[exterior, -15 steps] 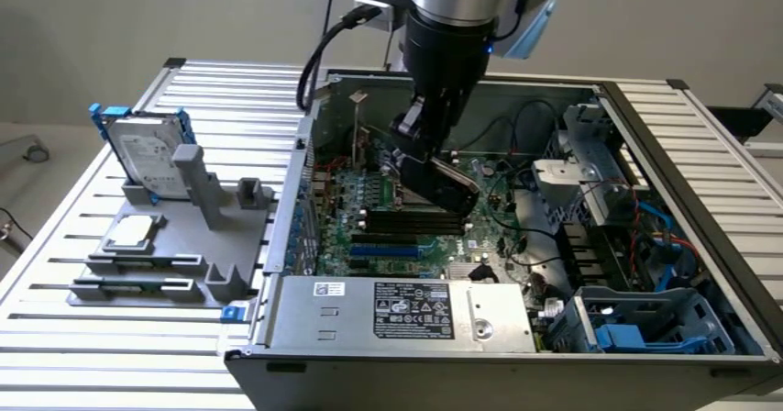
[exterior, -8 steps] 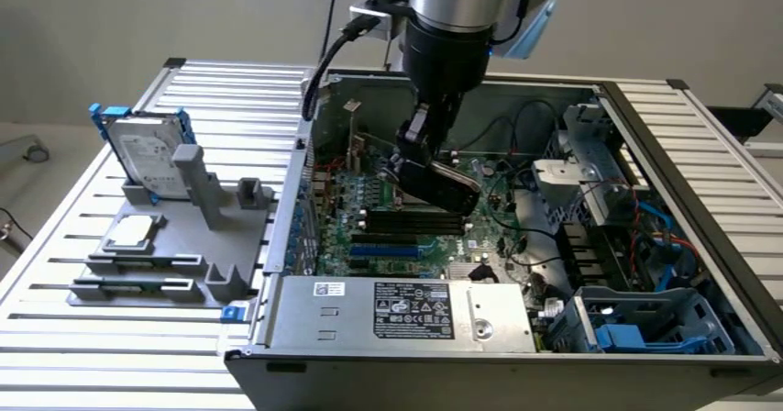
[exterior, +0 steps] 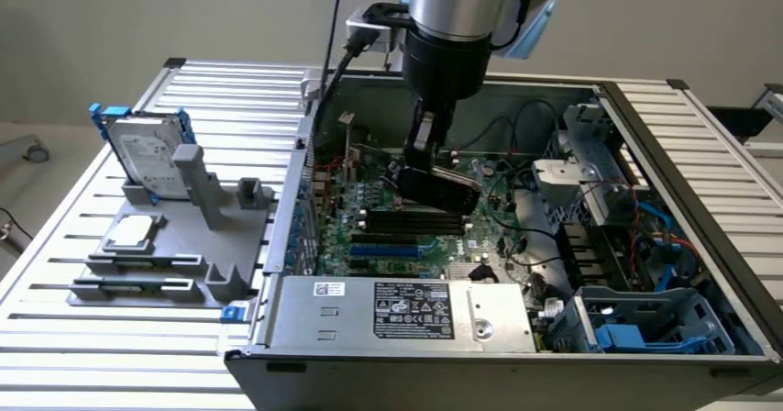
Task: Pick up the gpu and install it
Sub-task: 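Insert the gpu into the slot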
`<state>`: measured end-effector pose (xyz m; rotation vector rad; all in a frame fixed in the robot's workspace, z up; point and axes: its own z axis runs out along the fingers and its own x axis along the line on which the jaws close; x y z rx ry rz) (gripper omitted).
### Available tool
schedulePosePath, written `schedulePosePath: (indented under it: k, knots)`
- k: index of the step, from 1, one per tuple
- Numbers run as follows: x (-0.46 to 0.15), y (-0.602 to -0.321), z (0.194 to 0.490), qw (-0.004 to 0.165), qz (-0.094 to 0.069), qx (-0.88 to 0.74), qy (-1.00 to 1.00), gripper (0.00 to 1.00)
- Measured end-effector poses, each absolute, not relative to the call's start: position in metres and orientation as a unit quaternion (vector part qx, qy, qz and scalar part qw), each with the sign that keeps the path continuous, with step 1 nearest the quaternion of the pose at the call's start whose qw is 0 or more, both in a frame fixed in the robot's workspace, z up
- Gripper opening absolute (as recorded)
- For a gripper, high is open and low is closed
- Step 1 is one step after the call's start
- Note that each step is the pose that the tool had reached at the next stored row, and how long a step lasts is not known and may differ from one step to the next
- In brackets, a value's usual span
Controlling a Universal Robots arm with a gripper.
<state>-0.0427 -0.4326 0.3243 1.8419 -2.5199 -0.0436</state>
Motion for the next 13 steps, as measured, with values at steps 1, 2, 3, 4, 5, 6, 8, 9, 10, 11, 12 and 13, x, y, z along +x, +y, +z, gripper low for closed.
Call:
schedulePosePath:
  k: [1, 2, 3, 4, 5, 6, 8, 9, 10, 11, 12, 13]
  knots:
    - [-0.043, -0.433, 0.323, 0.010, -0.014, 0.597, -0.802, 0.26]
    - [-0.043, -0.433, 0.322, 0.010, -0.014, 0.605, -0.796, 0.26]
    - [-0.043, -0.433, 0.321, 0.010, -0.014, 0.611, -0.791, 0.26]
    - [-0.043, -0.433, 0.320, 0.010, -0.014, 0.618, -0.786, 0.26]
    - [-0.043, -0.433, 0.318, 0.009, -0.014, 0.626, -0.780, 0.26]
    - [-0.043, -0.433, 0.317, 0.009, -0.014, 0.633, -0.774, 0.26]
    - [-0.043, -0.433, 0.315, 0.009, -0.014, 0.647, -0.762, 0.26]
    - [-0.043, -0.433, 0.315, 0.009, -0.014, 0.654, -0.757, 0.26]
    - [-0.043, -0.433, 0.314, 0.009, -0.014, 0.661, -0.750, 0.26]
    - [-0.043, -0.433, 0.314, 0.009, -0.015, 0.667, -0.745, 0.26]
    - [-0.043, -0.433, 0.313, 0.008, -0.015, 0.674, -0.738, 0.26]
    - [-0.043, -0.433, 0.313, 0.008, -0.016, 0.681, -0.732, 0.26]
